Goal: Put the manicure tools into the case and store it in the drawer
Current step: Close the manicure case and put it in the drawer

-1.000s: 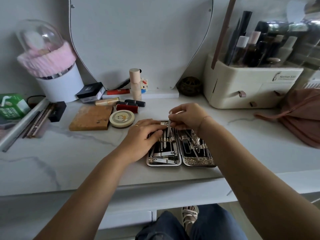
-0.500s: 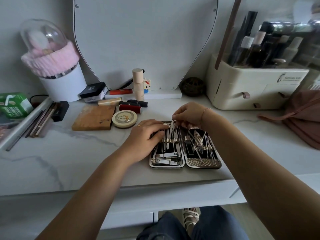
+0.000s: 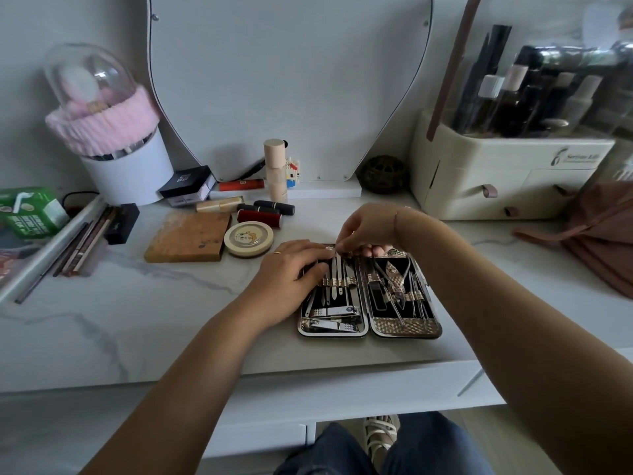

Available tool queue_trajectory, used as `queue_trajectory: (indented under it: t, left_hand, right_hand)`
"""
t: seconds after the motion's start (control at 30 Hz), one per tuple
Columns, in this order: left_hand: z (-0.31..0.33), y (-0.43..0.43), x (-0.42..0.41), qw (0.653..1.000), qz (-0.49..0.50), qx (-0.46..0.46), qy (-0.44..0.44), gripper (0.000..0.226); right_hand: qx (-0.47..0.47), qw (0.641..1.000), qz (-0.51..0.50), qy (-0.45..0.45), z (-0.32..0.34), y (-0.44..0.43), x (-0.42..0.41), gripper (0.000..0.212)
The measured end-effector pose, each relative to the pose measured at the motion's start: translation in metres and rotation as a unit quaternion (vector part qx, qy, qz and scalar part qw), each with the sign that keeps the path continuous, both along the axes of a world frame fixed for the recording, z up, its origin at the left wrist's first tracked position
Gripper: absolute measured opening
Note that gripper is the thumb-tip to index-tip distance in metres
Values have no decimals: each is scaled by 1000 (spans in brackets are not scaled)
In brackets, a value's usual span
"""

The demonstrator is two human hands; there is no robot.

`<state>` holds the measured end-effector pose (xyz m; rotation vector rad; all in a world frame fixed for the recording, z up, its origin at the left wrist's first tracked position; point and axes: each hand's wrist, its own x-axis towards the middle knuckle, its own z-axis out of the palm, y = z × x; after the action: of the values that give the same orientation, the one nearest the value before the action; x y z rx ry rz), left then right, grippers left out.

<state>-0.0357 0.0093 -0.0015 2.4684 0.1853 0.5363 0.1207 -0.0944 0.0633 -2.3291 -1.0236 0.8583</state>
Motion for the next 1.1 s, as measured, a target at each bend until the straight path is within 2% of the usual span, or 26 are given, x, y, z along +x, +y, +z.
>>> queue_trajectory:
  t: [0.1, 0.2, 0.37, 0.53, 0.73, 0.93, 1.0, 1.1]
  left_hand:
    - [0, -1, 0, 1000, 6, 4, -1, 30]
    - [1, -1, 0, 1000, 5, 6, -1, 30]
    - [2, -2, -1, 1000, 4, -2, -2, 30]
    - [7, -5, -4, 999, 4, -34, -2, 30]
    - [9, -7, -5, 998, 16, -57, -4, 30]
    - [12, -9, -6, 997, 23, -80, 8, 30]
    - [15, -9, -8, 993, 33, -114, 10, 32]
    - [22, -4, -19, 979, 79, -184, 27, 32]
  right_hand:
    - [55, 994, 11, -99, -6, -10, -9, 13]
    - [67, 974, 34, -214, -8, -23, -23, 23]
    - [9, 944, 97, -315, -20, -27, -31, 34]
    - [22, 936, 88, -339, -18, -31, -33, 36]
    - [35, 940, 109, -321, -26, -42, -38, 51]
    - [70, 920, 128, -365, -31, -51, -43, 50]
    - [132, 918, 97, -361, -31, -58, -43, 45]
    - [223, 927, -59, -296, -24, -85, -42, 36]
